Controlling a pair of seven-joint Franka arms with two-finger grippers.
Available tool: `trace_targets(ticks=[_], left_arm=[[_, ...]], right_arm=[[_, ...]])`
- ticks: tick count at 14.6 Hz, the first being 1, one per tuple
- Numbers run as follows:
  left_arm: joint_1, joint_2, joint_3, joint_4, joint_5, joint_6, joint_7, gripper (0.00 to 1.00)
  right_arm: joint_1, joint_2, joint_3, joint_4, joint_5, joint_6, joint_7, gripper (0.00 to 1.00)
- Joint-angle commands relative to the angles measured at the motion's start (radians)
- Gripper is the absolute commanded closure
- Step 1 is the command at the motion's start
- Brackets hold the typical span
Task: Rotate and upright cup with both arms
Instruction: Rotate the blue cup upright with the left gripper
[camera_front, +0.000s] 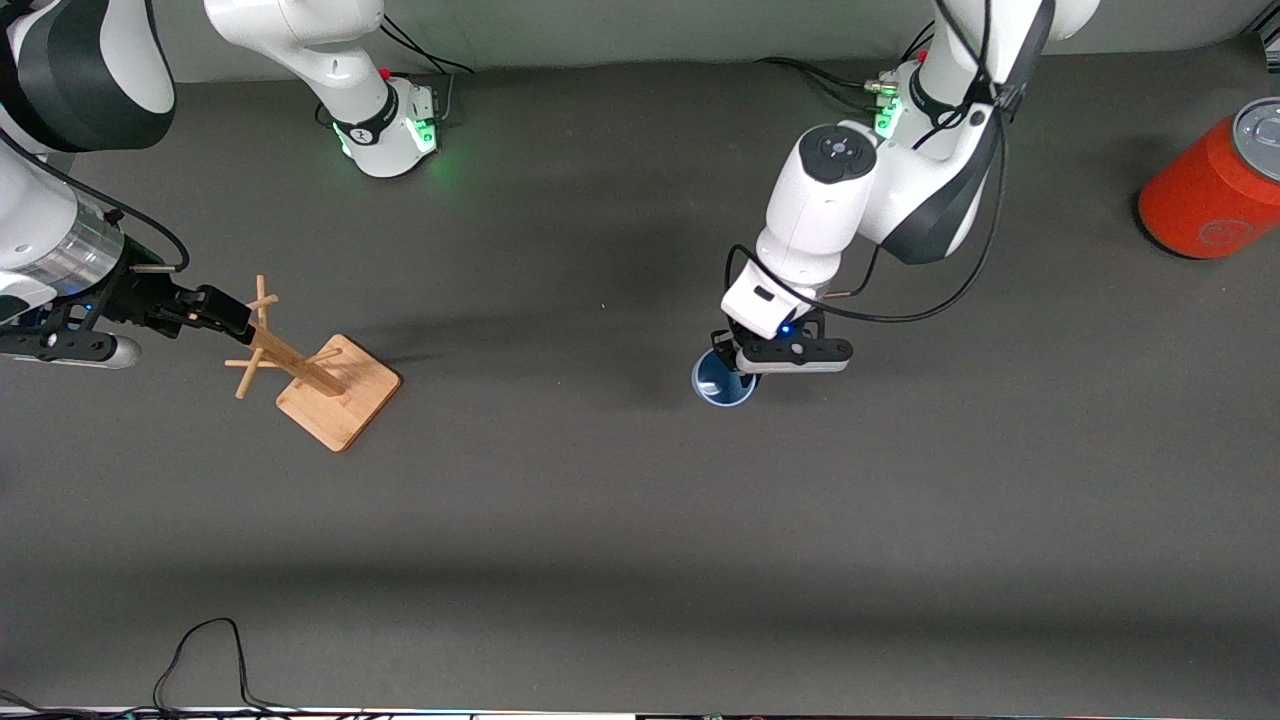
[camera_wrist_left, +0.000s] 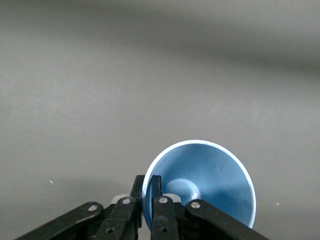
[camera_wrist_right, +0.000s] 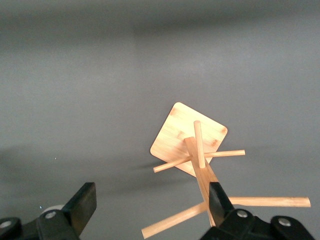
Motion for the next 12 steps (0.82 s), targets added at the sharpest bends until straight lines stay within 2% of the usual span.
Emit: trace_targets(ticks=[1,3,7,12], left_arm=[[-0.027,0.081,0.009,-0.005,0.074,0.108,-0.105,1.00],[-0.030,0.152,0.010,0.000,0.133,0.191,-0.175,1.00],[-0.055,0.250,0.015,0.009,0.214,0.259,-0.290,1.00],[-0.064,0.277,0.013,0.023,0.257,0.260,-0.350,1.00]], right_arm=[[0.016,-0.003,-0.006,0.002,-0.012,0.024,-0.015,0.00],[0.016,-0.004,-0.011,0.002,-0.012,0.026,-0.022,0.00],[0.019,-0.001,-0.006,-0.001,-0.012,0.047,-0.022,0.00],[0.017,-0.010,-0.006,0.004,-0.007,0.041,-0.017,0.00]])
